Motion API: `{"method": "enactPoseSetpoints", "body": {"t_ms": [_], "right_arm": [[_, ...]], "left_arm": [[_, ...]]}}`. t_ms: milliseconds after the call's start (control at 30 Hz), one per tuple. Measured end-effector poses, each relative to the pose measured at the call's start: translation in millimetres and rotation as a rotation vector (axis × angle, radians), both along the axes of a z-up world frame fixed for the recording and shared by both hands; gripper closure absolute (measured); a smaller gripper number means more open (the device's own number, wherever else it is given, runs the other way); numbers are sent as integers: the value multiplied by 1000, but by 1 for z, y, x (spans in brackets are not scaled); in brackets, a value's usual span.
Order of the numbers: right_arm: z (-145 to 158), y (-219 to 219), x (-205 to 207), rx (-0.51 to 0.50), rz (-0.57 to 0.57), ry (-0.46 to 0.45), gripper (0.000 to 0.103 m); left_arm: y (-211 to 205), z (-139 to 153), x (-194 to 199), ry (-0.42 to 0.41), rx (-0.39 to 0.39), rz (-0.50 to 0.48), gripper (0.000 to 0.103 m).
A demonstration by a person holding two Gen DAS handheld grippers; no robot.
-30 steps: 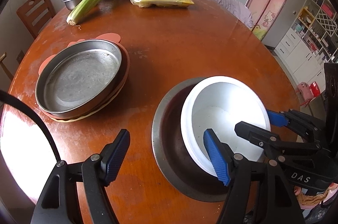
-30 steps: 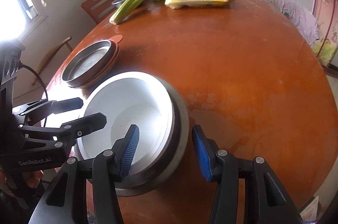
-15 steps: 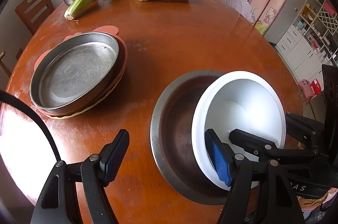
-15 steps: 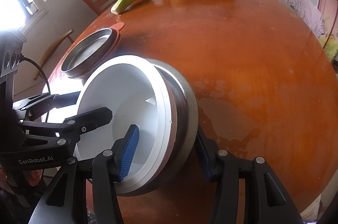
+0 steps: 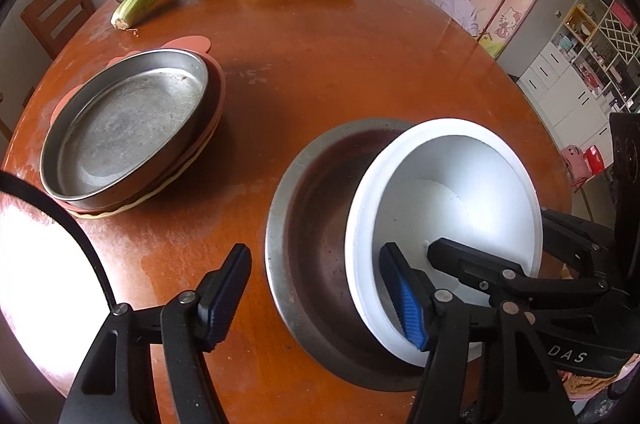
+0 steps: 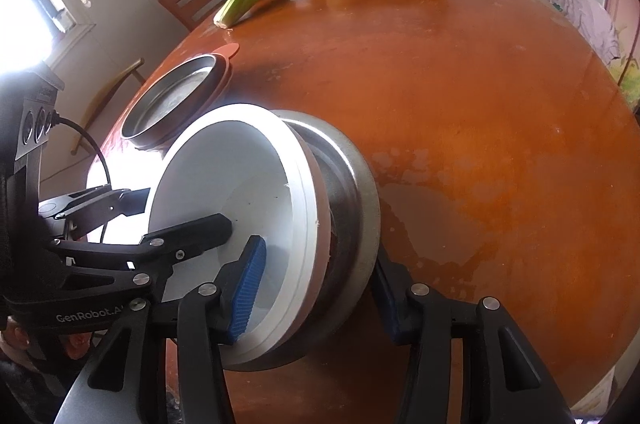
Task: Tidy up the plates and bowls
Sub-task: 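Lift the nested bowl stack and carry it toward the steel pan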
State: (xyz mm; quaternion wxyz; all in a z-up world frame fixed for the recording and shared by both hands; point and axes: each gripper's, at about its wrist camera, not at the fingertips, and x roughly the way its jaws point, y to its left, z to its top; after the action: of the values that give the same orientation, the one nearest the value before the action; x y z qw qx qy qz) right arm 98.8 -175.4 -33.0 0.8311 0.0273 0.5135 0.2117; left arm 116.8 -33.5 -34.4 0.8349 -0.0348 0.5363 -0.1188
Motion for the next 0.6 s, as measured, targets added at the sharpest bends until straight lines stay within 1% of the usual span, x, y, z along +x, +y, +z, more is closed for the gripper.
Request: {"method": "enactPoseSetpoints", "body": {"t_ms": [67, 100, 133, 433, 600], "right_arm": [[1, 1, 0, -5, 3, -4, 55], [2, 2, -1, -9, 7, -8, 54], [2, 3, -1, -16, 6, -10, 54], [6, 4, -2, -43, 9, -32, 56], [10, 3, -1, -43, 8, -40, 56]], "left_arm": [[-3, 1, -1, -2, -14, -15, 51], [-5, 2, -1, -2, -18, -19, 53], [-7, 2, -2, -4, -7, -17, 53], [-10, 5, 0, -4, 8, -17, 53], [-11, 11, 2, -13, 13, -16, 53]]}}
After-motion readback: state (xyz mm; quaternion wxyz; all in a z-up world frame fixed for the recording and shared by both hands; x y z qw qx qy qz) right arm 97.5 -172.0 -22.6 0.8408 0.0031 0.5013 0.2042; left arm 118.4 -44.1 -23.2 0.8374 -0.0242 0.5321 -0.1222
